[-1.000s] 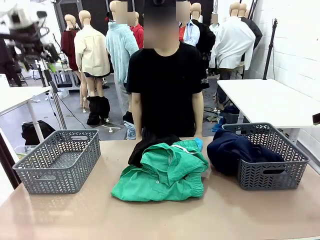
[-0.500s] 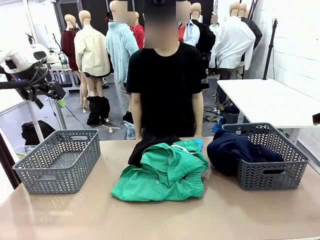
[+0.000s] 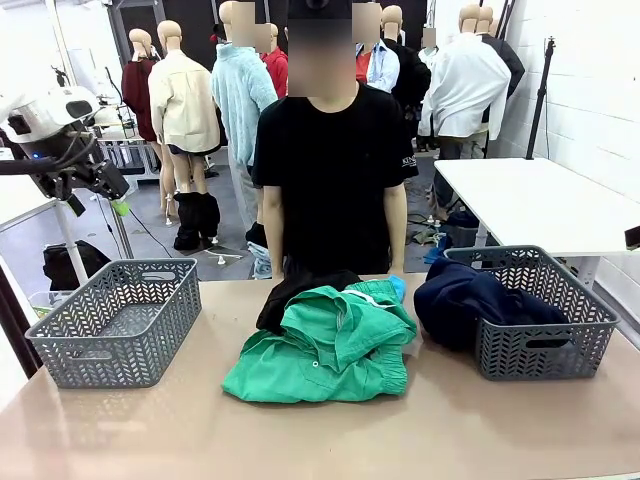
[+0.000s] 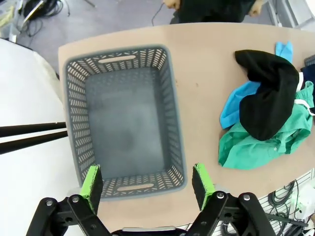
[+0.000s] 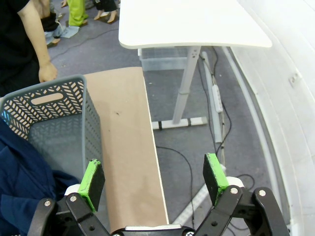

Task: Sort the tops and bottoms.
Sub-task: Lift clothes from the center of the table with your right hand.

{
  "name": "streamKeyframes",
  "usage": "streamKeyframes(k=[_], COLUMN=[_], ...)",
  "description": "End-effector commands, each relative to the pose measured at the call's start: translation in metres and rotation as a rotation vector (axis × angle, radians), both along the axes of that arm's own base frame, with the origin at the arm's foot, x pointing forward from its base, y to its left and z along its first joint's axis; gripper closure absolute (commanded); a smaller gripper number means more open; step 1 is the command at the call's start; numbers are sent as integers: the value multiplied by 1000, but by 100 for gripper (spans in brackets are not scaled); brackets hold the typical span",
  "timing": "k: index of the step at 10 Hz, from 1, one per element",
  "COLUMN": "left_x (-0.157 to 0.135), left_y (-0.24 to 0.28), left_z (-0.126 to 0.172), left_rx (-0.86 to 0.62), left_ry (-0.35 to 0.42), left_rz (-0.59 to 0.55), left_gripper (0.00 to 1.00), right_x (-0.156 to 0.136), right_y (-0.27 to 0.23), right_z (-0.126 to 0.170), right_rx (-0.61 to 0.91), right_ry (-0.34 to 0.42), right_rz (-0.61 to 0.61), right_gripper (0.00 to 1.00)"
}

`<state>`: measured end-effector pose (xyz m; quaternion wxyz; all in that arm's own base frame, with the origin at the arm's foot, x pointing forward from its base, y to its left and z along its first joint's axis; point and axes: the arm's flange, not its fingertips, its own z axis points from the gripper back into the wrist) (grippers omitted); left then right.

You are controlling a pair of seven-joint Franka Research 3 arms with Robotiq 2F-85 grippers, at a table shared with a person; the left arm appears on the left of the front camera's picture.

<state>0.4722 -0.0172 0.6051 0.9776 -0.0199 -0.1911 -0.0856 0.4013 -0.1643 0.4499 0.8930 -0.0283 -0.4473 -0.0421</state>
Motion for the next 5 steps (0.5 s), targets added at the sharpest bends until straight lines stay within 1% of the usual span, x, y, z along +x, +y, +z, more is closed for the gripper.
streamKeyframes(k=[1,2,3,4,5], left_x=[1,-4,-12,-18,-24], left_y=[20,42,62,77,83], left_z=[4,5,3,0,-5], left_rx=[32,12,44,59,61], left_ry=[-9,-17,-21,-38,-23], left_rz=[-35,-20,10,46,41], left_gripper=[6,6,6,6,6], right_x=[0,-3,-3,3,9], right_y=[0,16,35,62,99], right_z=[0,34,73,110,146], right_rx=[0,-32,-85,-116,-170], right_ry=[0,-71,-145,-195,-214], right_rz=[0,91,158,264,355], right_gripper=[0,0,0,0,0])
